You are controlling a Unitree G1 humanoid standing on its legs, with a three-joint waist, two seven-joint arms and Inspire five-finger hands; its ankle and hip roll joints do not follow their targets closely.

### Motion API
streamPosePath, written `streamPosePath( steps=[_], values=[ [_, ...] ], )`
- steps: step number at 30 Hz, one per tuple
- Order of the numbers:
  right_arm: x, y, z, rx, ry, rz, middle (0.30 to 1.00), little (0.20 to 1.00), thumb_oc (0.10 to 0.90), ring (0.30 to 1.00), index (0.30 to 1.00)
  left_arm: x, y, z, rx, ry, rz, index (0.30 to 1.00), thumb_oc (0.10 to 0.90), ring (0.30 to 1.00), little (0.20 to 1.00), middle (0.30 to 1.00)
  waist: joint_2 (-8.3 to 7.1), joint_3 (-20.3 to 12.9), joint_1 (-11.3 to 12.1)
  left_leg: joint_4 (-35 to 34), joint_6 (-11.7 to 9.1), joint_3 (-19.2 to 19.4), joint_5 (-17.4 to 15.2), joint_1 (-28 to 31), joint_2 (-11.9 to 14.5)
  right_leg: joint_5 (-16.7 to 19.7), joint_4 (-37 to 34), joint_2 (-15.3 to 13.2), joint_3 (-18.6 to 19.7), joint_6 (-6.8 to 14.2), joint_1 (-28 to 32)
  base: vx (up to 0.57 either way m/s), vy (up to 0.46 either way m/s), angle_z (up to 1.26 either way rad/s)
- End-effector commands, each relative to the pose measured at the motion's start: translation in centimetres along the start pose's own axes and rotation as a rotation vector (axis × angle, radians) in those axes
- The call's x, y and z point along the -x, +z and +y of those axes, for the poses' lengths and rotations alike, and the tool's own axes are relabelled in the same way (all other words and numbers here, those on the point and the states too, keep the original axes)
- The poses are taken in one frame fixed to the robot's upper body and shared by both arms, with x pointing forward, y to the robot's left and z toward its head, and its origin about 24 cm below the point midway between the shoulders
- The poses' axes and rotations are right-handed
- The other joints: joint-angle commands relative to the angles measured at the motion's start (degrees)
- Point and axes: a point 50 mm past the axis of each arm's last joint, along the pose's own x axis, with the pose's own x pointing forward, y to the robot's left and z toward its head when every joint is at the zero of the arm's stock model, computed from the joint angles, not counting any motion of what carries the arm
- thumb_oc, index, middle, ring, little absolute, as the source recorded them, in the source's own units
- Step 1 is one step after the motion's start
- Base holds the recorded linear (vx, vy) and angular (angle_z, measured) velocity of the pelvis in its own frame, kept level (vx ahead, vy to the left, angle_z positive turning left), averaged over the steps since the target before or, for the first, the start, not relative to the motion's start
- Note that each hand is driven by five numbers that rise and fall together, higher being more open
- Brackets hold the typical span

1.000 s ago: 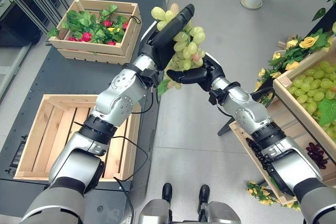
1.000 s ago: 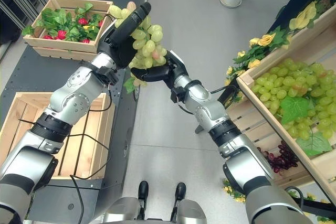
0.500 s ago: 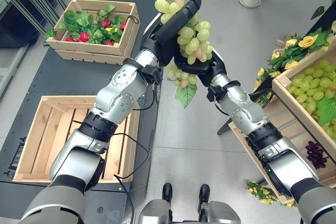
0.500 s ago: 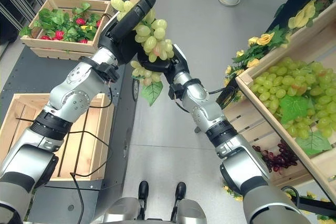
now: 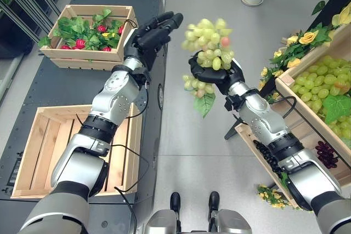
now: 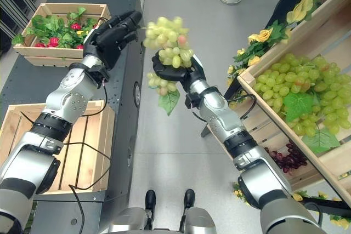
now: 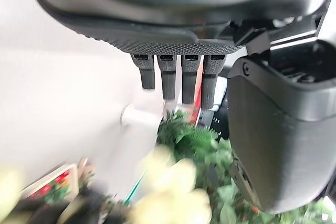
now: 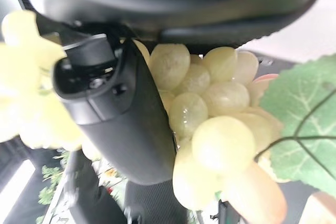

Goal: Pick up the fruits from the basket on one side to the basket on the other side

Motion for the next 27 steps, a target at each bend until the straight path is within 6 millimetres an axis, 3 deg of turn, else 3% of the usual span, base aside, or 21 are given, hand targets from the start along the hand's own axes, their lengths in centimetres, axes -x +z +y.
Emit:
streamPosePath(
  steps=[1,5,11,16,21,27],
  values=[
    [2.0,-0.6,-1.4,-0.019,-0.009,-0.106,0.300,0.300,0.400,0.300,0.300,2.1,-2.4,5.8,-0.006,0.227,-0.034,0.900,0.800,0.900,0.900,0.900,0.24,-20.8,-2.0,0.0,0.0,0.5,-2.3,-2.6,-3.1,0.3,0.0,0.8,2.6,-1.4,-1.3,-0.01,0.009,-0.14],
    [2.7,-0.2,-3.2,-0.005,-0.042,-0.109,0.300,0.300,0.400,0.300,0.300,3.0,-2.8,8.2,-0.015,0.314,-0.020,0.900,0.800,0.900,0.900,0.900,-0.05,-20.5,-3.1,0.0,0.0,1.6,-2.6,-2.3,-2.9,0.5,0.0,1.0,3.6,-1.3,-1.5,-0.02,0.014,-0.10],
    [3.5,0.7,-3.7,0.004,-0.022,-0.154,0.300,0.300,0.400,0.300,0.300,4.4,-4.9,9.2,0.004,0.335,0.011,0.900,0.800,0.900,0.900,0.900,-0.55,-20.3,-4.4,0.0,0.1,2.9,-3.0,-1.9,-2.6,0.8,0.0,1.3,5.2,-1.3,-1.7,-0.01,0.019,-0.13],
    [4.9,1.2,-3.2,0.041,0.037,-0.174,0.300,0.300,0.400,0.300,0.300,6.7,-8.8,8.3,-0.014,0.287,0.068,0.900,0.800,0.900,0.900,0.900,-1.22,-20.2,-5.2,0.0,0.4,3.6,-3.3,-1.7,-2.5,1.1,0.0,1.7,6.7,-1.1,-2.0,0.01,0.023,-0.13],
    [6.4,2.1,-2.3,0.096,0.154,-0.156,0.300,0.300,0.400,0.300,0.300,9.8,-13.7,5.9,0.042,0.235,0.152,0.900,0.800,0.900,0.900,0.900,-2.19,-19.7,-6.0,0.0,0.8,4.7,-3.7,-1.5,-2.4,1.7,0.0,2.0,8.2,-0.9,-2.4,0.02,0.035,-0.14],
    [7.7,3.4,-2.0,0.127,0.269,-0.116,0.300,0.300,0.400,0.300,0.300,12.6,-17.4,4.8,0.070,0.251,0.261,0.900,0.800,0.900,0.900,0.900,-3.34,-19.5,-7.1,0.0,1.0,6.4,-3.9,-1.4,-2.0,2.4,0.0,2.4,9.7,-0.6,-2.9,0.02,0.038,-0.25]
  ],
)
